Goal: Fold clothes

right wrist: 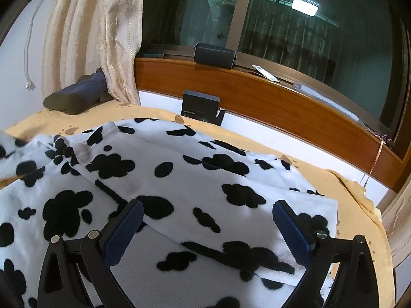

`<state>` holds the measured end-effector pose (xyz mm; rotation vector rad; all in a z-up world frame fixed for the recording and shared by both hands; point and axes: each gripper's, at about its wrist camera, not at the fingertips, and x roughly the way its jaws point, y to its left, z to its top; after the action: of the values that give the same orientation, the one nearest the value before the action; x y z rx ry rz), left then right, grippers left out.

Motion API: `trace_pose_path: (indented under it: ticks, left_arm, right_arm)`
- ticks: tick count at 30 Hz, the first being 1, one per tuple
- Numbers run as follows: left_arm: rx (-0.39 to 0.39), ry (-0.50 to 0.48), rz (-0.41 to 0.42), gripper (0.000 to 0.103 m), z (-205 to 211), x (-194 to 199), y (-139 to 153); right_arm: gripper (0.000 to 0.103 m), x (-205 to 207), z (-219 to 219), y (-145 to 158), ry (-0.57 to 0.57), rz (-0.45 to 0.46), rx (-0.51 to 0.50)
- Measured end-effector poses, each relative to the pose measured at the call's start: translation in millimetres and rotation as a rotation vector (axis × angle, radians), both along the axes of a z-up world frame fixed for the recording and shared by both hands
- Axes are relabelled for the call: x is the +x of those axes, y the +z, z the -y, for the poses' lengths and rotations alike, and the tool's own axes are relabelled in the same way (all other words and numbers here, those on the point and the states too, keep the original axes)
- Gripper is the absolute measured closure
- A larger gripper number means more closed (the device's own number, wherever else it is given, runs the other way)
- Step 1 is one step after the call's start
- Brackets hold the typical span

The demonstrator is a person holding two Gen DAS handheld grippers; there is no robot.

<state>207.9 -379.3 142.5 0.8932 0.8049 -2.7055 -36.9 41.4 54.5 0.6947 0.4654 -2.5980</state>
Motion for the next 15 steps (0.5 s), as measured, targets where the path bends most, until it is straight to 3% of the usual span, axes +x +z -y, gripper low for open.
trace_pose_path:
  ticks: [6, 15]
  left_arm:
    - [0.03, 0.067, -0.041, 0.098, 36, -8, 24]
    - [0.152, 0.145, -0.058, 0.098, 83, -30, 36]
  right_arm:
    - [0.001, -2, -1, -1, -0.005, 0.011, 0.0]
    - [0.001, -9, -4, -3, -0.026, 0.043, -0.004]
